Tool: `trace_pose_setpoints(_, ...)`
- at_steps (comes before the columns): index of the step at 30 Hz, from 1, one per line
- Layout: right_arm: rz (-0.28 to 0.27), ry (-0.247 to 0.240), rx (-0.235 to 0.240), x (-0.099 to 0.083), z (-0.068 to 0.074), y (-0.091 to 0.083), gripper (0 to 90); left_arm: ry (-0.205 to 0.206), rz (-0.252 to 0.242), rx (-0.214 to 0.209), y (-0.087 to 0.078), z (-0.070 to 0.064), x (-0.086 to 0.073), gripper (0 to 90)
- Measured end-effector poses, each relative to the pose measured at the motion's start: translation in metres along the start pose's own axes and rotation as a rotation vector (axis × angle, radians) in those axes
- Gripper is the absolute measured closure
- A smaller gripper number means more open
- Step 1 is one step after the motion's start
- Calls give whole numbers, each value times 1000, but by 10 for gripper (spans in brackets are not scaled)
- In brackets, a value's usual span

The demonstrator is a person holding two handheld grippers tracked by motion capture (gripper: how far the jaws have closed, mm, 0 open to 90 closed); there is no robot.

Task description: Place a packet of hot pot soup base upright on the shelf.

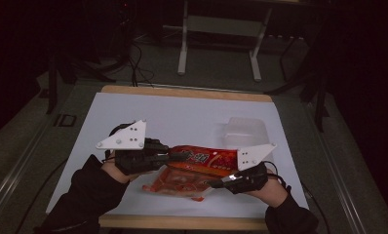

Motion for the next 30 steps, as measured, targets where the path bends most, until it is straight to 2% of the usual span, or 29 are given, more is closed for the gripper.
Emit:
trace_pose_setpoints(3,6,-9,1,0,3,0,706,-18,-3,16,-2,4,-2,898)
trace_pose_setpoints(7,23,-7,-20,3,4,2,711,-14,4,14,-8,8,-6,897)
trace_pose_setpoints(9,28,-28,-46,5,3,3,712,-9,-1,-15,-11,8,-9,894)
trace_pose_setpoints(11,33,-61,-67,6,5,3,713,2,-2,-11,-15,8,-13,892)
trace_pose_setpoints(12,35,-61,-70,7,5,3,713,-3,-5,-19,-16,8,-14,891)
trace_pose_setpoints(15,42,-57,-61,8,5,5,714,-16,4,-20,-20,8,-20,880)
trace_pose_setpoints(16,49,-58,-60,8,6,6,714,-11,3,-9,-22,9,-21,872)
trace_pose_setpoints(18,52,-44,-44,10,7,6,714,-32,-25,-28,-25,7,-21,855)
trace_pose_setpoints(20,45,-46,-51,15,9,4,714,-40,-54,-41,-28,5,-22,779)
trace_pose_setpoints(23,34,-48,-78,22,8,2,714,-32,-67,-6,-33,3,-25,604)
trace_pose_setpoints(24,28,-39,-84,24,7,0,714,-32,-66,11,-34,3,-26,515)
trace_pose_setpoints(26,20,-9,-91,26,2,-4,714,-32,-69,29,-37,3,-30,411)
trace_pose_setpoints(27,14,7,-99,28,0,-6,714,-40,-73,39,-38,4,-32,358)
trace_pose_setpoints(29,13,8,-115,30,-3,-9,714,-54,-83,36,-41,4,-35,307)
trace_pose_setpoints(30,8,11,-128,32,-5,-13,714,-92,-110,36,-46,5,-42,307)
Point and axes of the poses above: each handheld gripper's, and its own axes: y roughly forward along the jaws, x roughly out of its top, z roughly to its left, the point moved 8 cm from there along y, roughly forward along the jaws, and after that the axes turned 13 degrees about -x, right-handed, at the moved point
